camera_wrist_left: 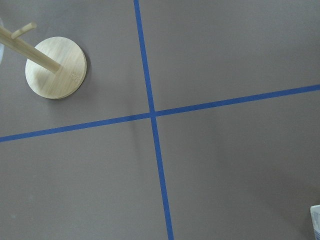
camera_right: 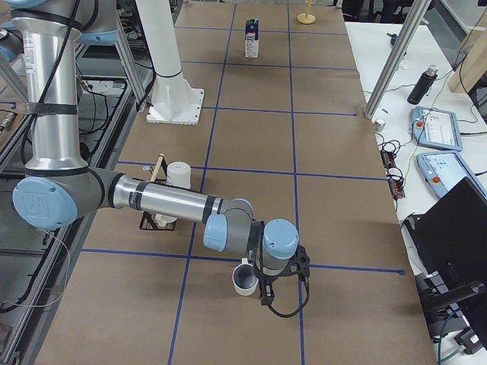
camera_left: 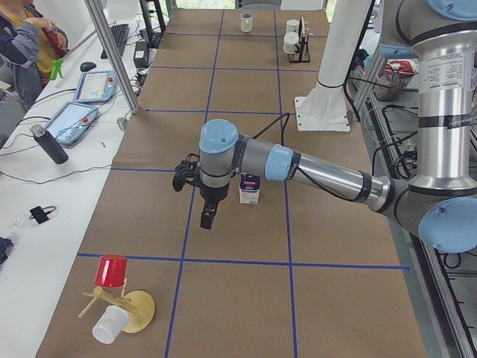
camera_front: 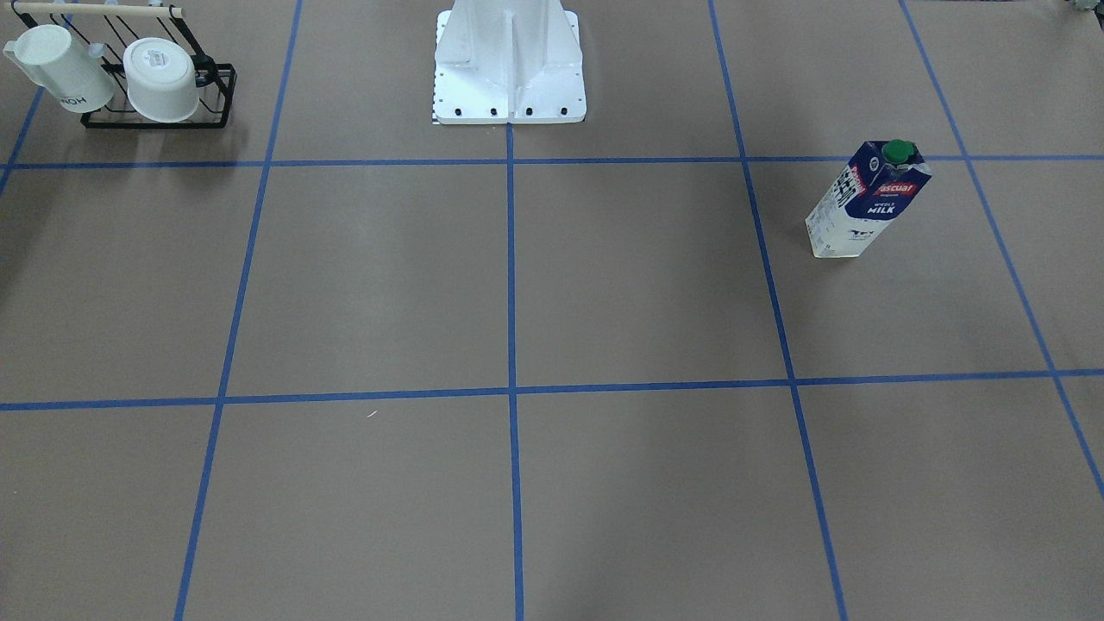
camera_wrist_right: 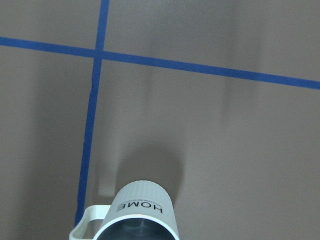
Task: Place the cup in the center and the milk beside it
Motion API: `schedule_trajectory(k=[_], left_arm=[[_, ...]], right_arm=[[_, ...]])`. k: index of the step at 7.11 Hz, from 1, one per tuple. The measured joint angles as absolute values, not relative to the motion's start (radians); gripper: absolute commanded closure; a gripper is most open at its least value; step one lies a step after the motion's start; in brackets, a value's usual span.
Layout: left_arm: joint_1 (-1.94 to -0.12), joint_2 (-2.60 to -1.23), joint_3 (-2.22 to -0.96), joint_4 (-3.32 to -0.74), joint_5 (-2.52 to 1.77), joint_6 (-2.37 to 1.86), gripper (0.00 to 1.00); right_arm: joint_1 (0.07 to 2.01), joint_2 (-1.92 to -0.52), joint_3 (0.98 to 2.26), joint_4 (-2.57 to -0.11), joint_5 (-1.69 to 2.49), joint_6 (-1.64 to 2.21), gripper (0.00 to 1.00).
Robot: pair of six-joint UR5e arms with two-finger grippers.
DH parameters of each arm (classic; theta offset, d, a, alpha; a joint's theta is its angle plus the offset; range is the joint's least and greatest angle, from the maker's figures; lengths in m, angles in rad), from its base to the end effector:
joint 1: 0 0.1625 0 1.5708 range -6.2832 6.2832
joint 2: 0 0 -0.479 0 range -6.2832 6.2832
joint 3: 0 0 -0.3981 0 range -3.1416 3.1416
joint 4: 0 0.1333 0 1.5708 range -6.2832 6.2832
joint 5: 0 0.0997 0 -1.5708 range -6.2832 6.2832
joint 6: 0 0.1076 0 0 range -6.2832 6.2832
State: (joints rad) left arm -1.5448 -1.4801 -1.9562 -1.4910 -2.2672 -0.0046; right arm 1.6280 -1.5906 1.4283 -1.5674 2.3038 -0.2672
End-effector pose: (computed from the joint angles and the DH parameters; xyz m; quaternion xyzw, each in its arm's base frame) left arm -0.0525 -0.4541 0.5833 0.0956 0.3407 0.0466 0.9341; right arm 0.0880 -0.4649 0.8005 -0.0154 -0.3645 -0.0693 0.9285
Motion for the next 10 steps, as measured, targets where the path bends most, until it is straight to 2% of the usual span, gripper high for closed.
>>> schedule_trajectory(k=[6, 7, 8, 9, 10], left_arm=[[-1.545, -1.480, -1.959, -1.490, -2.267, -0.005, 0.02], [-1.546, -1.480, -1.960, -1.489, -2.267, -0.005, 0.02], [-1.546, -1.480, -1.960, -1.489, -2.267, -0.005, 0.02], [-1.546, -1.480, -1.960, -1.489, -2.267, -0.005, 0.02], [-1.546, -1.480, -1.960, -1.489, -2.267, -0.005, 0.02]], right_arm=[[1.568, -1.662, 1.355, -1.420, 2.282, -0.256, 0.00], [1.557, -1.659, 1.342, -1.403, 2.283, -0.246, 0.05], [1.545, -1.655, 1.336, -1.392, 2.284, -0.231, 0.40], [1.538, -1.653, 1.334, -1.387, 2.283, -0.214, 0.98], [1.534, -1.650, 1.333, -1.385, 2.284, -0.195, 1.00]])
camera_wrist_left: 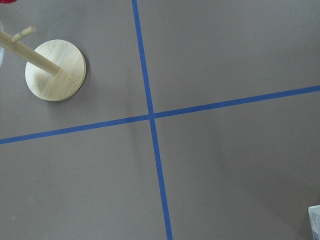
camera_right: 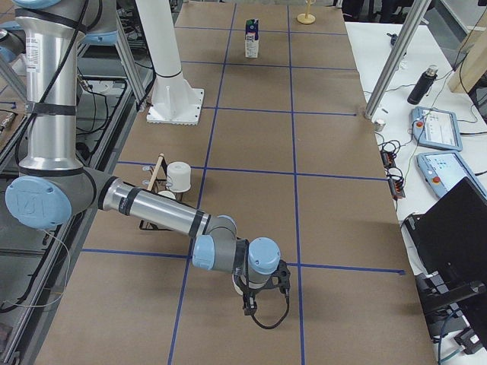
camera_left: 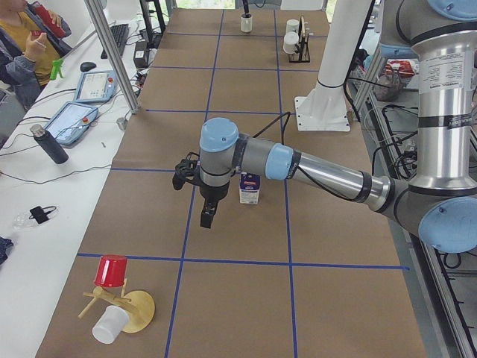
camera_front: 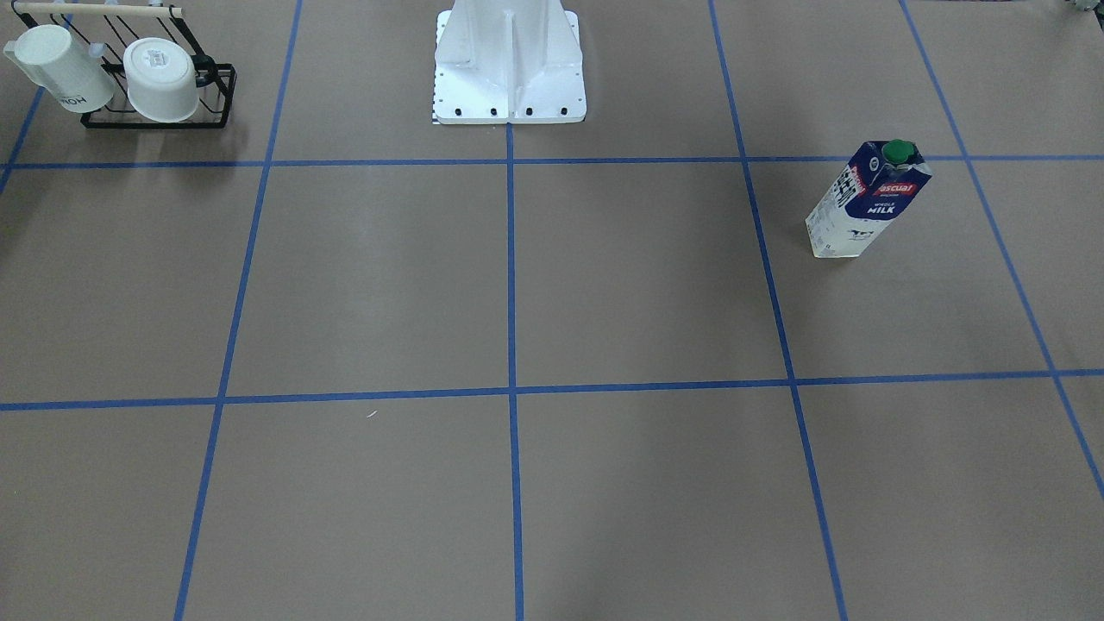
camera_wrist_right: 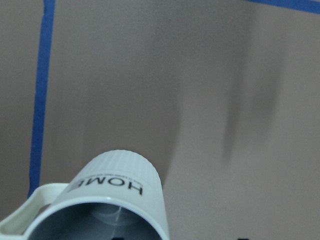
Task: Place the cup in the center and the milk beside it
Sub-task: 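Grasp the white HOME mug with the right gripper and lift it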
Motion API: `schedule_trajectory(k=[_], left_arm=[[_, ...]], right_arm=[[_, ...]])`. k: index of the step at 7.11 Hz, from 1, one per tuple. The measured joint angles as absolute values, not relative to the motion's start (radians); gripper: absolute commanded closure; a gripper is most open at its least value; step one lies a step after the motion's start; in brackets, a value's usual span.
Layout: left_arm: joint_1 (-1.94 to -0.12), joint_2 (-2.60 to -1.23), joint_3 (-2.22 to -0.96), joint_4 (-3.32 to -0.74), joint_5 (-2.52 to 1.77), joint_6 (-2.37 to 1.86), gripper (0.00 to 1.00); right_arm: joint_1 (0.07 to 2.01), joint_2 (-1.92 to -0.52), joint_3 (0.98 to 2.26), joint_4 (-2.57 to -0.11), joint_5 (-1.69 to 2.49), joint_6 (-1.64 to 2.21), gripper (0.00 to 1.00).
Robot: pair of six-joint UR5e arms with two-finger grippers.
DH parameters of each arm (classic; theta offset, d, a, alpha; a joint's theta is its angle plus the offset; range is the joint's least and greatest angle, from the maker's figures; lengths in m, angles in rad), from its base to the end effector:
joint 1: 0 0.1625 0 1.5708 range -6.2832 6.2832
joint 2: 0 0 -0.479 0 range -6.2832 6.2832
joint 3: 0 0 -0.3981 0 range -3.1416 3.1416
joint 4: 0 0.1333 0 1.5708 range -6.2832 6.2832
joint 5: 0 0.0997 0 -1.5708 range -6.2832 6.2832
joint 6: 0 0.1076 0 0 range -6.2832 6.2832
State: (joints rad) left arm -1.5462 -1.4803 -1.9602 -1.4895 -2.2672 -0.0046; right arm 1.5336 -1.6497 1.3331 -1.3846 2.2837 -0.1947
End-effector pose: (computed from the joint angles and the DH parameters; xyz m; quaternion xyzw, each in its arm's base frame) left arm -0.0531 -0.4538 0.5814 0.0971 0.3406 0.0464 0.9340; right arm 0.0469 -0.4309 0.8576 -0.0335 -0.3519 -0.0856 0.9315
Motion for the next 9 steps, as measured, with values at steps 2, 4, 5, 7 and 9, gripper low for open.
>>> schedule_trajectory(k=[2, 4, 5, 7, 9], left_arm=[[-1.546, -1.480, -1.959, -1.490, -2.267, -0.005, 0.02], [-1.546, -1.480, -1.961, -1.490, -2.268, -0.005, 0.02], [-1.546, -1.480, -1.963, -1.490, -2.268, -0.005, 0.02], [-1.546, -1.480, -1.965, -1.489, -2.269, -0.005, 0.02], [-1.546, -1.480, -1.961, -1.489, -2.268, -0.005, 0.02]], right_arm=[[1.526, -1.641, 1.332, -1.384, 2.286, -0.177, 1.00], [1.518, -1.624, 1.401, -1.387, 2.314, -0.176, 1.00], [1.483, -1.611, 1.495, -1.394, 2.319, -0.175, 1.00], [1.318, -1.446, 1.622, -1.441, 2.307, -0.139, 1.00], [1.099, -1.094, 1.581, -1.599, 2.255, -0.051, 1.00]])
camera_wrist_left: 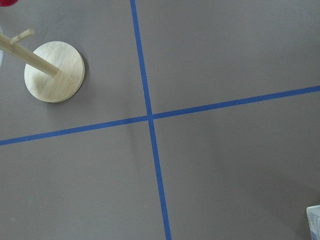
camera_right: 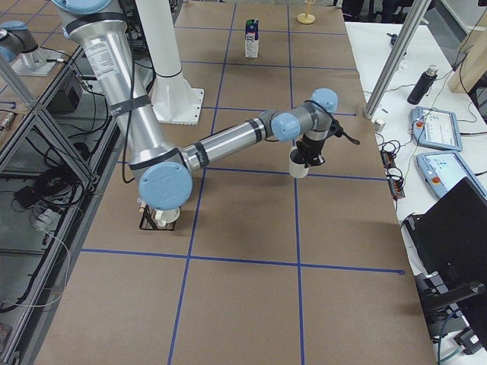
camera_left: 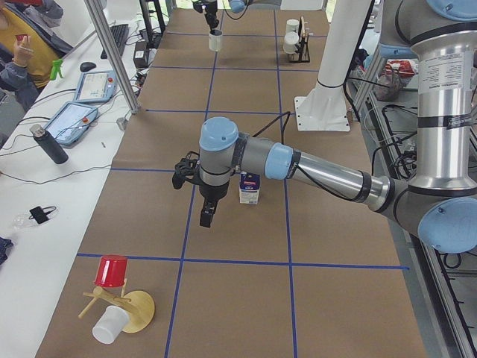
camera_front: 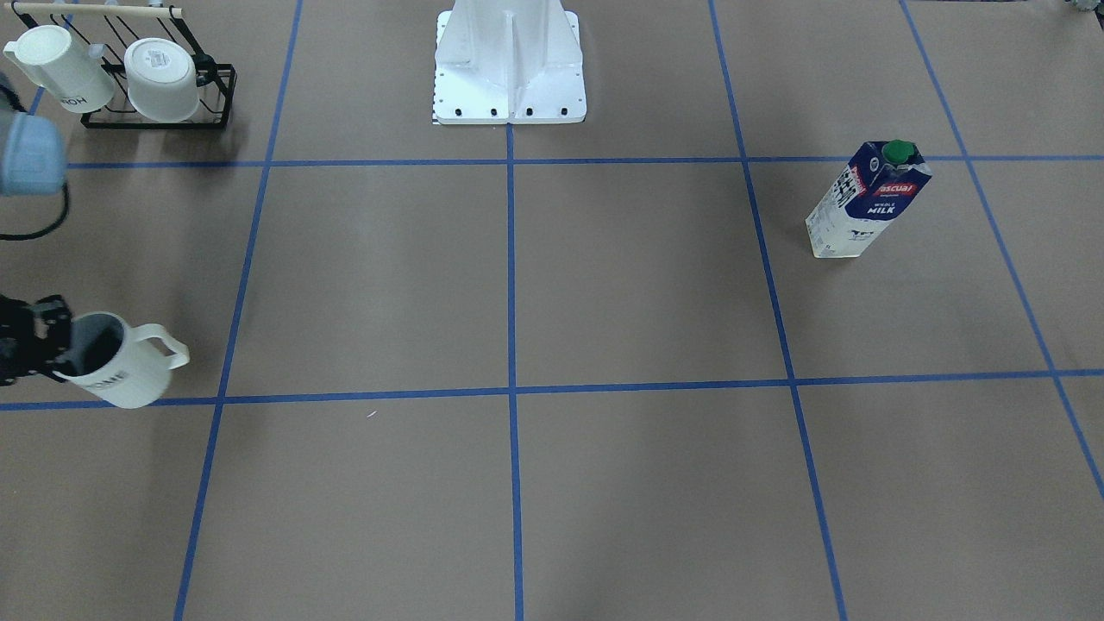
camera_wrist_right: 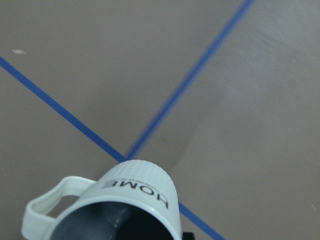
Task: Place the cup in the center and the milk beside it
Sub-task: 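Carry the mug to the table center and lower it down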
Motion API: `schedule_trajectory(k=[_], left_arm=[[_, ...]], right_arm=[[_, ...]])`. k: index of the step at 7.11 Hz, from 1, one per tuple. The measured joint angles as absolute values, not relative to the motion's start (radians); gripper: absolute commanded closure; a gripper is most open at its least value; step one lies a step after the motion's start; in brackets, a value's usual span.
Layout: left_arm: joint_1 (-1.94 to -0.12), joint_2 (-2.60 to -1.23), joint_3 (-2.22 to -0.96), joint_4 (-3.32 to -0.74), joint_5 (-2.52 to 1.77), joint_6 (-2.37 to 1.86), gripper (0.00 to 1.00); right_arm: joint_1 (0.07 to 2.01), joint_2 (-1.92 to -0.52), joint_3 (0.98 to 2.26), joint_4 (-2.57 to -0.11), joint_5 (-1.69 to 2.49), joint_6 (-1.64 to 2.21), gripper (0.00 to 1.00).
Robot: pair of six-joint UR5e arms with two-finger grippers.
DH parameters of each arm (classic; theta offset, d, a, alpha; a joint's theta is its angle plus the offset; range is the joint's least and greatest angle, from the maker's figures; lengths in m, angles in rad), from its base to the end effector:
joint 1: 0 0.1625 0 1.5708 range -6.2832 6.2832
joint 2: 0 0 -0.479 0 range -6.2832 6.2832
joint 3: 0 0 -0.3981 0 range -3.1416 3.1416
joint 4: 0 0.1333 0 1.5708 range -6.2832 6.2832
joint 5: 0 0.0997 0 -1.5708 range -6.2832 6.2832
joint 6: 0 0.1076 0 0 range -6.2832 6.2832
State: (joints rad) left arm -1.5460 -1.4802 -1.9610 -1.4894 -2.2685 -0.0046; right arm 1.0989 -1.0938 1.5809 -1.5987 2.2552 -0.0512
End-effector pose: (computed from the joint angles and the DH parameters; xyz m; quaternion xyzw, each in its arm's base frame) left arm -0.0529 -0.4537 0.5810 0.0973 0.3413 0.0467 0.9338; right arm -0.2592 -0.6514 0.4322 0.1414 -0.3643 -0.3110 0.8664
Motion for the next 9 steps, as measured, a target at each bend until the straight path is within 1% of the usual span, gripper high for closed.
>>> schedule_trajectory(k=[2, 3, 4, 5, 6, 9], left_arm=[[-1.545, -1.482, -1.947, -1.489, -2.268, -0.004, 0.02], [-1.545, -1.483, -1.948, -1.487, -2.269, -0.004, 0.02], [-1.545, -1.483, -1.950, -1.485, -2.269, -0.004, 0.02], [-1.545, -1.483, -1.954, -1.484, -2.269, -0.005, 0.02], [-1.545, -1.483, -1.955, -1.484, -2.268, -0.006, 0.02], [-1.545, -1.483, -1.949, -1.483, -2.267, -0.006, 0.02]], right_arm=[[0.935, -0.811, 1.460, -1.650, 2.219, 0.080, 1.00], [0.865, -0.707, 1.379, -1.611, 2.180, 0.179, 1.00], [0.809, -0.635, 1.291, -1.523, 2.140, 0.279, 1.00], [0.774, -0.585, 1.214, -1.452, 2.118, 0.344, 1.00], [0.754, -0.551, 1.165, -1.423, 2.106, 0.373, 1.00], [0.726, -0.541, 1.139, -1.433, 2.105, 0.379, 1.00]])
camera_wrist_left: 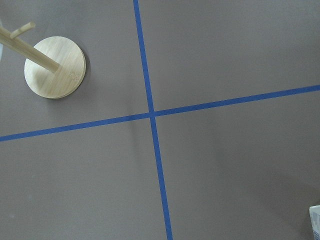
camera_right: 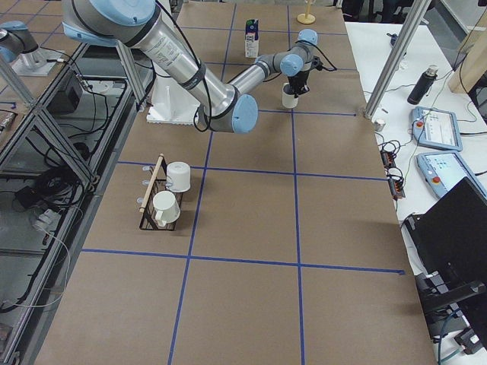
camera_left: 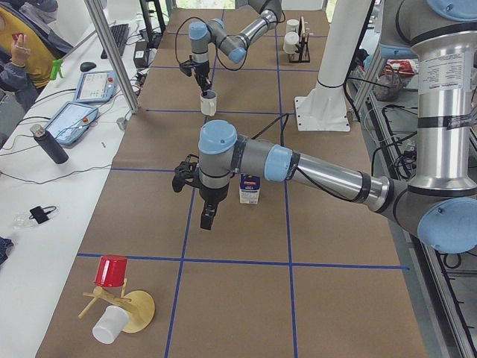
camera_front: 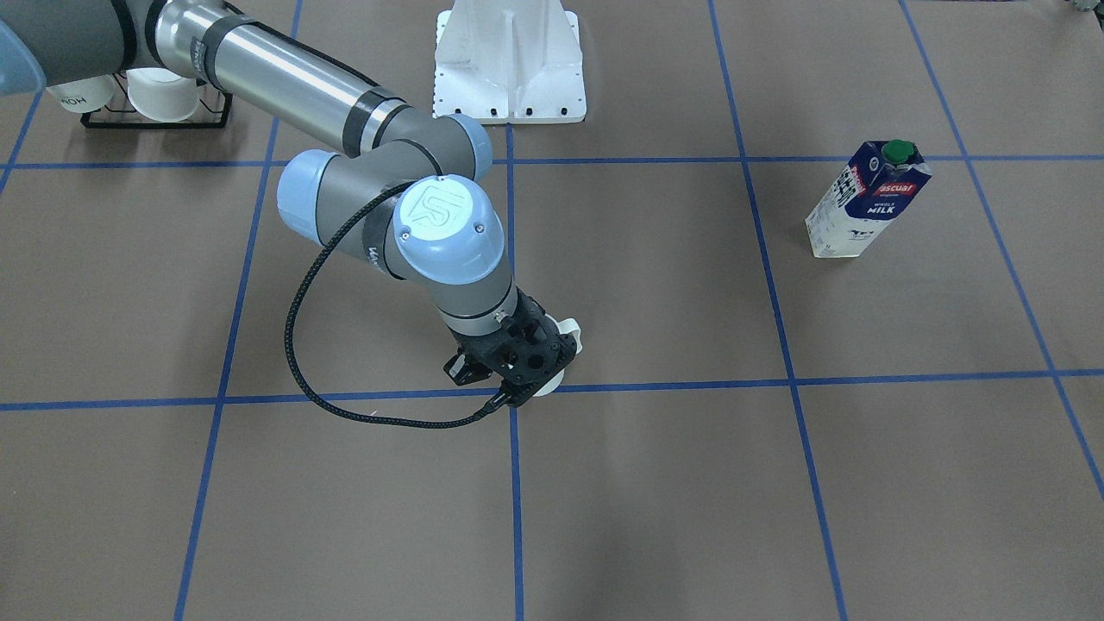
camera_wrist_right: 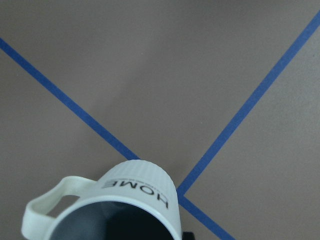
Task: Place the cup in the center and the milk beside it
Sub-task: 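Carry the mug to the table center and lower it down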
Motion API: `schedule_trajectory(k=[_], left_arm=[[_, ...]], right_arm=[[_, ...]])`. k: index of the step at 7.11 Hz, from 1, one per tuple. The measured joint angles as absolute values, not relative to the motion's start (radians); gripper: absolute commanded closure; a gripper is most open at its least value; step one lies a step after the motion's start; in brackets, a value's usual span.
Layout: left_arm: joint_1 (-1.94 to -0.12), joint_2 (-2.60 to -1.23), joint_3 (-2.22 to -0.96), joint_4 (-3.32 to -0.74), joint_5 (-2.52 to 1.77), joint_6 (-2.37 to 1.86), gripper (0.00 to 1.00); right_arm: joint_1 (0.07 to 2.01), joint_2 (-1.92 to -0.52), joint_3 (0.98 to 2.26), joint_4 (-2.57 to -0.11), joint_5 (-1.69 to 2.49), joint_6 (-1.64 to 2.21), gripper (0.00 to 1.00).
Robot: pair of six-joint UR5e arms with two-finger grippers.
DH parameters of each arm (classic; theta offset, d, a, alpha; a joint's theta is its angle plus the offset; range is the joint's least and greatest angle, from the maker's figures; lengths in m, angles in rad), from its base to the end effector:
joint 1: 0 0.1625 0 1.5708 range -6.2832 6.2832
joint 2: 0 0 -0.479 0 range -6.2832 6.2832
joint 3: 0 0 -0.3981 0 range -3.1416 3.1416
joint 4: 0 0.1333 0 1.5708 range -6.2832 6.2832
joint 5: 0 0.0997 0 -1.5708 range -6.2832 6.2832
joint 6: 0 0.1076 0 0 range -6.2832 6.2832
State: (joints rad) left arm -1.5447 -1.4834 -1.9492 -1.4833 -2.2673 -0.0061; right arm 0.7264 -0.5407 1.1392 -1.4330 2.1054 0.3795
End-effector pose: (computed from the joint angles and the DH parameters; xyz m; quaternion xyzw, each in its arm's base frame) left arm -0.0524 -0.4554 0.5861 0.0900 0.3410 0.0440 0.9347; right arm -0.6025 -0.6402 0.1864 0.1426 -0.4011 -0.2998 0.8538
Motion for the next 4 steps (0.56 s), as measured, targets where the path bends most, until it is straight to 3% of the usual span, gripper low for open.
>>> schedule_trajectory(k=[2, 3, 4], left_arm=[[-1.545, -1.483, -1.947, -1.483, -2.267, -0.006, 0.02], [-1.545, -1.483, -1.947, -1.483, -2.267, -0.006, 0.02], [-1.545, -1.483, -1.949, -1.483, -2.267, -0.006, 0.02]], right_arm=[[0.727, -0.548, 1.136, -1.457, 2.099, 0.366, 1.00], [0.728, -0.554, 1.134, -1.459, 2.092, 0.358, 0.18], [0.728, -0.559, 1.134, -1.460, 2.087, 0.355, 0.00]])
